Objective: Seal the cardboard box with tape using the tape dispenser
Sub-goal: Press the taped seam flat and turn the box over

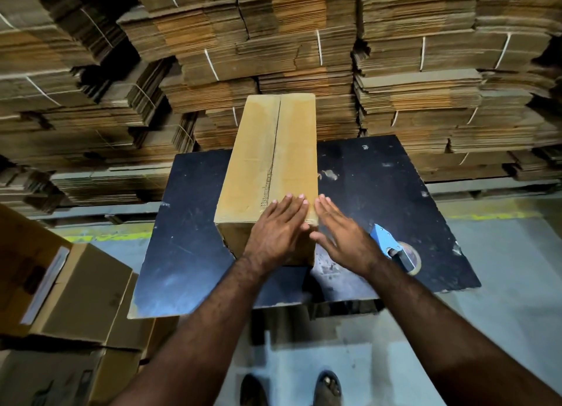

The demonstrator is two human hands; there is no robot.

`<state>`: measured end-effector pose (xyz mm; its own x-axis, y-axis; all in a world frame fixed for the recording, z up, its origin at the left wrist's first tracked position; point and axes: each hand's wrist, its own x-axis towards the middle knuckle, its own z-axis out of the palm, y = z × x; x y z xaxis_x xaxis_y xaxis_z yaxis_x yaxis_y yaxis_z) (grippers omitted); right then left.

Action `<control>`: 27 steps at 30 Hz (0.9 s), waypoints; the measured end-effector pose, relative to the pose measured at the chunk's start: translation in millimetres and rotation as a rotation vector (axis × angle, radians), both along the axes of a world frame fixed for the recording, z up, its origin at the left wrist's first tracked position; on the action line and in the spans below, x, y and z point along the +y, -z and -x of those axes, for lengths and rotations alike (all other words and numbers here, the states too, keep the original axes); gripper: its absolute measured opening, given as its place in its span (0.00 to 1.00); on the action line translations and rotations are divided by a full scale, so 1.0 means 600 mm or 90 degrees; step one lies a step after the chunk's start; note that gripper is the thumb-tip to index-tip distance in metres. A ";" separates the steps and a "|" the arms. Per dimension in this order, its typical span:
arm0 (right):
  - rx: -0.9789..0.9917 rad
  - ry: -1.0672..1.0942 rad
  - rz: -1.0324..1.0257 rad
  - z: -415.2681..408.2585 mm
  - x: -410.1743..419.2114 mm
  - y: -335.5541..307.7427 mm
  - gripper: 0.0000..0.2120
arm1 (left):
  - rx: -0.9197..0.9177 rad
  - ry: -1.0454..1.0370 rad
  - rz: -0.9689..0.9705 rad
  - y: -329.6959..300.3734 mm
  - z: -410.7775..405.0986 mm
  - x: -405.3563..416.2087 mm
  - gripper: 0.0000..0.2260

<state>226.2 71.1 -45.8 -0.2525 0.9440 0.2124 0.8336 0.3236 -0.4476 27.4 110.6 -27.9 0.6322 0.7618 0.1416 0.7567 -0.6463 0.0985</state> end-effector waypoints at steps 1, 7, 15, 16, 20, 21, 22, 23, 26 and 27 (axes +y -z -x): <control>0.054 0.035 0.024 -0.005 -0.002 -0.003 0.31 | -0.014 0.001 0.005 -0.003 -0.013 -0.003 0.29; 0.314 0.183 0.146 -0.021 -0.009 -0.002 0.31 | 0.027 -0.145 -0.028 0.014 -0.086 -0.015 0.30; 0.547 0.245 0.197 0.011 0.004 -0.010 0.13 | 0.031 -0.137 -0.037 0.020 -0.090 -0.012 0.44; 0.565 0.247 0.207 0.014 0.006 -0.009 0.12 | -0.005 -0.109 -0.042 0.018 -0.081 -0.014 0.43; 0.633 0.254 0.213 0.020 0.017 0.013 0.05 | -0.158 -0.077 -0.038 0.026 -0.053 -0.026 0.33; 0.651 0.254 0.216 0.022 0.023 0.017 0.03 | -0.184 -0.083 -0.034 0.027 -0.054 -0.024 0.31; 0.668 0.258 0.219 0.024 0.028 0.020 0.02 | -0.198 -0.091 -0.035 0.028 -0.057 -0.022 0.29; 0.686 0.264 0.225 0.027 0.032 0.021 0.04 | -0.198 -0.102 -0.042 0.029 -0.060 -0.020 0.27; 0.741 0.302 0.262 0.033 0.045 0.028 0.05 | -0.125 -0.152 -0.104 0.036 -0.074 -0.018 0.22; 0.747 0.331 0.262 0.033 0.046 0.029 0.03 | -0.106 -0.170 -0.117 0.040 -0.081 -0.018 0.21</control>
